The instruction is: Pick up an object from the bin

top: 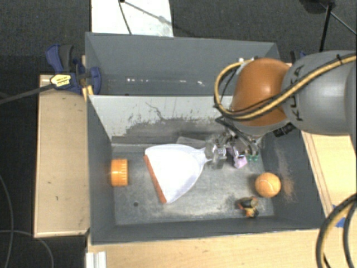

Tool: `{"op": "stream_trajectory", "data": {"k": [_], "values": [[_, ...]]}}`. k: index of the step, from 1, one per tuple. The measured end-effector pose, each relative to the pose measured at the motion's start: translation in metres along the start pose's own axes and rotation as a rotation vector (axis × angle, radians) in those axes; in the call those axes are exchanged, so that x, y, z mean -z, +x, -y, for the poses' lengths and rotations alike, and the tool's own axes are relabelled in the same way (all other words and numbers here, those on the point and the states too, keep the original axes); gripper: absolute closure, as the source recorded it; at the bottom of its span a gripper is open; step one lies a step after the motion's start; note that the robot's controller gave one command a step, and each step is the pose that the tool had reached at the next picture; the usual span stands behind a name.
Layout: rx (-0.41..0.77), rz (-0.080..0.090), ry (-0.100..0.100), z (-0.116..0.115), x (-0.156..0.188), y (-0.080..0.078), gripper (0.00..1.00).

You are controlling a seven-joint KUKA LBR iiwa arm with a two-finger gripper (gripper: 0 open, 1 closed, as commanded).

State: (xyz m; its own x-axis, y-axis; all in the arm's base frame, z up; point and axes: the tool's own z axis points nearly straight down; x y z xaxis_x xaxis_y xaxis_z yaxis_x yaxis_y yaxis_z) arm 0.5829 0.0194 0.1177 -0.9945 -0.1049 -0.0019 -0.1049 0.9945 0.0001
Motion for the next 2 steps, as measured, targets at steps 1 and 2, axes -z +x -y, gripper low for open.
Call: {"op": "stream_trajectory", "data": {"k": [1, 2], "values": [[0.102, -0.005, -0.001, 0.014, 0.064, -0.001, 1.0], [0.398, 0.001, 0.0, 0.023, 0.131, -0.006, 1.0]]}}
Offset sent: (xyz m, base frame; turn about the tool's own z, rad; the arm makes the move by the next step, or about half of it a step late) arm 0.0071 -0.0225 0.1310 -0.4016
